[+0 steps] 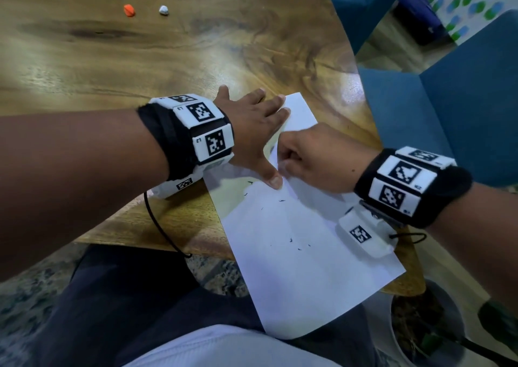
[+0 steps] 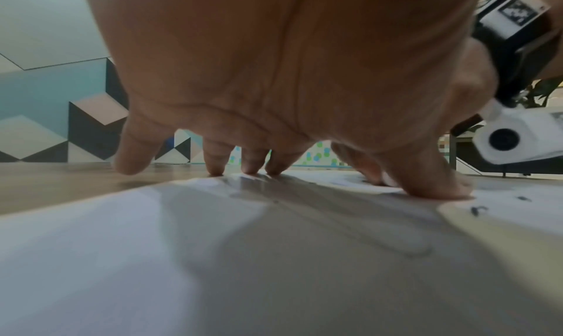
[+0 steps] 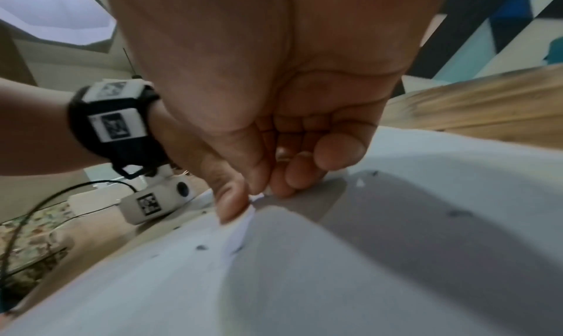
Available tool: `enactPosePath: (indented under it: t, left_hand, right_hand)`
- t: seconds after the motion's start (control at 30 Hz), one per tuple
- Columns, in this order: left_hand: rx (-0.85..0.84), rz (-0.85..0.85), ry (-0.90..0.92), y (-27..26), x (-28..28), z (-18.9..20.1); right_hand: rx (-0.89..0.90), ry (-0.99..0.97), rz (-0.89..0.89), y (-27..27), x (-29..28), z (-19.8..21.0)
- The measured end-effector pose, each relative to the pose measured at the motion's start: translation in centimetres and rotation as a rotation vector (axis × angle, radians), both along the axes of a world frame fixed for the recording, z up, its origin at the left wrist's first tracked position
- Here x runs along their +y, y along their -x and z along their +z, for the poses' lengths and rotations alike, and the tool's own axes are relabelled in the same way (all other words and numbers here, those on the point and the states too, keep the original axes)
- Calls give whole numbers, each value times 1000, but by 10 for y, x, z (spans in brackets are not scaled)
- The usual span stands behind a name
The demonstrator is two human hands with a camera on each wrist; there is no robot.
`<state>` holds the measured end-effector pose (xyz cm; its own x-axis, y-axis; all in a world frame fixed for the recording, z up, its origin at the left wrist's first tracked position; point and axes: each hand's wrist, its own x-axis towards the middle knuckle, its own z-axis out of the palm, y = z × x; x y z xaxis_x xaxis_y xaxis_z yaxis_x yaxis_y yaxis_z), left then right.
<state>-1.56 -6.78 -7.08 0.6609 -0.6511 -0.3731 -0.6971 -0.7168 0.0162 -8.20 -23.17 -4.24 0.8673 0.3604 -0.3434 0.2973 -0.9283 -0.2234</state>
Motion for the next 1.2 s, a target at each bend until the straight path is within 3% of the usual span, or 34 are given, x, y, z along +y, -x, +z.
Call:
enactPosePath:
  t: [0.07, 0.33, 0.63, 0.87, 1.03, 1.2]
  left_hand:
    - [-6, -11, 2, -1, 0, -2]
    - [28, 12, 2, -1, 1, -2]
    - [48, 21, -17, -1, 0, 0]
    - [51, 21, -15, 1, 1, 1]
    - [84, 37, -11, -1, 0, 11]
    - [39, -50, -33, -12, 6, 19]
  right_hand:
    - [28, 7, 12, 0, -2, 0]
    - [-166, 58, -152, -58, -16, 1]
    - [38, 2, 66, 6, -17, -1]
    - [-127, -7, -198, -56, -23, -2]
    - [-131, -7, -224, -65, -28, -7]
    - [-161, 8, -207, -65, -26, -6]
